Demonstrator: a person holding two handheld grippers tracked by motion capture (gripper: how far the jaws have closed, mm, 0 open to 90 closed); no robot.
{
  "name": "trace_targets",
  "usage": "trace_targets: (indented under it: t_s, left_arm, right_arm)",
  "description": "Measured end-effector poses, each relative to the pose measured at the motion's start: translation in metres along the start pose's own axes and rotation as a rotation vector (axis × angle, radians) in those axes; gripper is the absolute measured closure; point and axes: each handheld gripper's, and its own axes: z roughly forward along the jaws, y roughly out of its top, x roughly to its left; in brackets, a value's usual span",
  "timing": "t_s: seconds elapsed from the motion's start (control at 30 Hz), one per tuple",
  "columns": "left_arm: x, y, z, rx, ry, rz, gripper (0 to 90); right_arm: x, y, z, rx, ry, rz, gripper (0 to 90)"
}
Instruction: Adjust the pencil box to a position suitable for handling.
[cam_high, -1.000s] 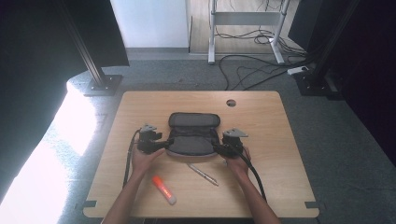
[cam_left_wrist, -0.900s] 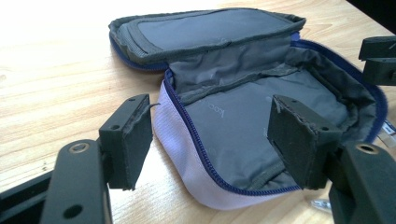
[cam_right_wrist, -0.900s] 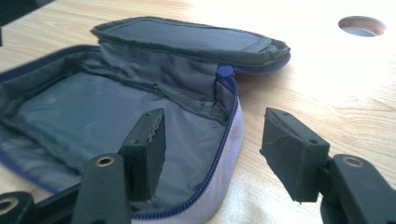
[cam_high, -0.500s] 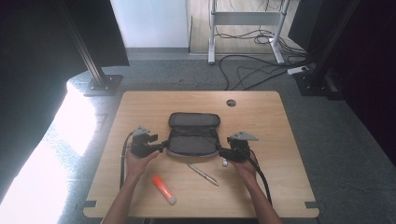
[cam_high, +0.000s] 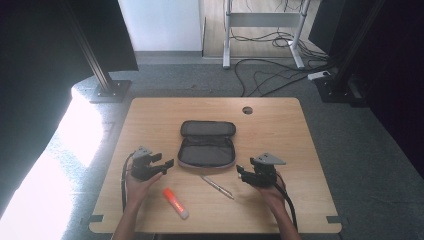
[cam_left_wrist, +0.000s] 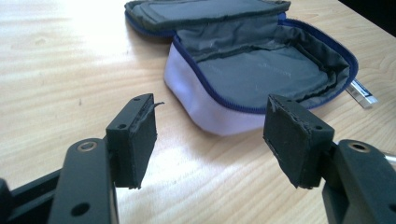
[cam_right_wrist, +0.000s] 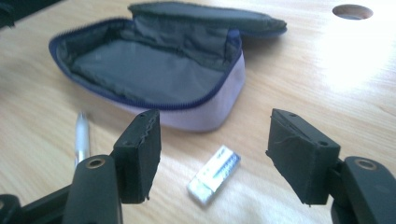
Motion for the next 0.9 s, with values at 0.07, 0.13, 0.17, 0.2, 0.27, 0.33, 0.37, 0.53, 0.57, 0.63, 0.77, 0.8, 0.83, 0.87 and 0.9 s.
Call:
trace_targets:
  t_s: [0.07,0.13,0.17,0.2,0.27,0.33,0.37,0.53,0.57,0.63,0.77,0.8,0.83,0.87,0.9]
  left_arm:
    - [0.001,-0.004,-0.001,0.005,-0.002,-0.006,35.0]
    - [0.002,-0.008,-0.003,0.010,0.007,-0.002,35.0]
    - [0.002,-0.008,-0.003,0.010,0.007,-0.002,35.6]
    - [0.004,-0.010,-0.005,0.009,0.013,-0.003,35.6]
    - [0.006,-0.013,-0.008,-0.001,0.011,-0.015,35.6]
    - [0.008,-0.016,-0.013,-0.014,0.007,-0.027,35.6]
    - [0.009,-0.018,-0.015,-0.020,0.010,-0.034,35.6]
    - [0.014,-0.026,-0.020,-0.019,0.004,-0.051,35.7]
    - [0.015,-0.027,-0.020,-0.018,0.004,-0.054,35.6]
    - [0.017,-0.028,-0.020,-0.013,0.002,-0.055,35.6]
    - [0.017,-0.030,-0.016,0.013,0.008,-0.040,35.6]
    - [0.017,-0.030,-0.015,0.018,0.010,-0.036,35.6]
    - [0.017,-0.031,-0.015,0.021,0.011,-0.036,35.6]
    - [0.017,-0.031,-0.015,0.022,0.010,-0.034,35.6]
    - [0.017,-0.031,-0.015,0.021,0.012,-0.035,35.6]
  right_arm:
    - [0.000,-0.004,-0.003,0.007,-0.006,-0.008,33.9]
    - [0.000,-0.009,-0.005,0.012,0.008,0.024,33.8]
    - [0.000,-0.009,-0.005,0.012,0.008,0.024,33.8]
    - [0.000,-0.012,-0.006,0.016,0.013,0.033,33.5]
    - [0.002,-0.020,-0.008,0.040,-0.011,0.019,32.8]
    - [0.002,-0.022,-0.010,0.043,-0.012,0.021,32.8]
    - [0.002,-0.024,-0.011,0.045,-0.013,0.023,32.8]
    - [-0.001,-0.029,-0.016,0.039,-0.021,0.038,34.3]
    - [-0.002,-0.031,-0.017,0.040,-0.031,0.036,34.8]
    - [-0.002,-0.031,-0.017,0.039,-0.035,0.036,35.1]
    - [0.000,-0.032,-0.014,0.030,-0.045,0.025,39.0]
    - [0.001,-0.032,-0.013,0.031,-0.043,0.025,39.0]
    - [0.001,-0.032,-0.013,0.031,-0.043,0.025,39.0]
    - [0.002,-0.032,-0.012,0.034,-0.039,0.025,39.0]
    - [0.004,-0.033,-0.010,0.042,-0.039,0.021,39.0]
